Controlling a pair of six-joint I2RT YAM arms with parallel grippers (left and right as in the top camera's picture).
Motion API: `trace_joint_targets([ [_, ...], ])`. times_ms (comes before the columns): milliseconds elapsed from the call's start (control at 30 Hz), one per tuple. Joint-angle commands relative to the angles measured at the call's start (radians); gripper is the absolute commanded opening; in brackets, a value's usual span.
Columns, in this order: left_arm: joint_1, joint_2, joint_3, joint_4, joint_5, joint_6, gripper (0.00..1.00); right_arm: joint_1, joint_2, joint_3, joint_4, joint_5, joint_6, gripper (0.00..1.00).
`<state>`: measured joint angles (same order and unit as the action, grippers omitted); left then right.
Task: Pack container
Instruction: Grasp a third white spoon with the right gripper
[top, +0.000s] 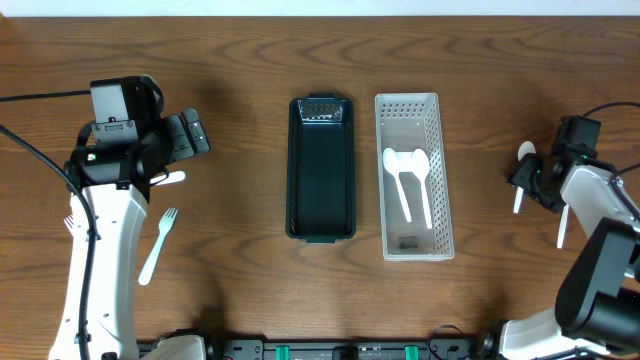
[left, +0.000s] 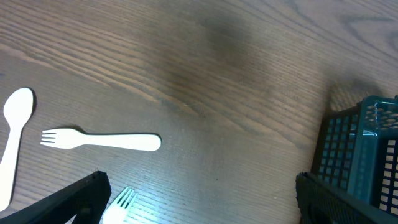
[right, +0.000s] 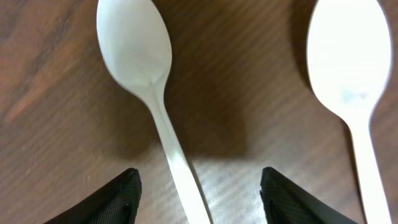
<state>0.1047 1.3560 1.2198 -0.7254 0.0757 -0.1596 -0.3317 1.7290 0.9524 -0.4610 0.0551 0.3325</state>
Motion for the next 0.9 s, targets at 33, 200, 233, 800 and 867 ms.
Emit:
trace_joint_targets([
  [33, 0.003, 0.003, 0.019, 0.0, 0.003, 0.008, 0.98, -0.004, 0.079, -0.005, 0.042, -0.031, -0.018, 0.62],
  [200, 0.003, 0.003, 0.019, 0.0, 0.003, 0.008, 0.98, -0.003, 0.145, -0.005, 0.061, -0.055, -0.011, 0.5],
  [233, 0.003, 0.003, 0.019, 0.0, 0.003, 0.008, 0.98, -0.004, 0.15, -0.005, 0.061, -0.06, -0.011, 0.44],
  [800, 0.003, 0.003, 0.019, 0.0, 0.003, 0.008, 0.98, 0.033, -0.089, 0.178, -0.192, -0.353, -0.004, 0.01],
  [867, 0.003, 0.003, 0.019, 0.0, 0.003, 0.008, 0.98, 0.082, -0.19, 0.209, -0.222, -0.374, -0.028, 0.01],
])
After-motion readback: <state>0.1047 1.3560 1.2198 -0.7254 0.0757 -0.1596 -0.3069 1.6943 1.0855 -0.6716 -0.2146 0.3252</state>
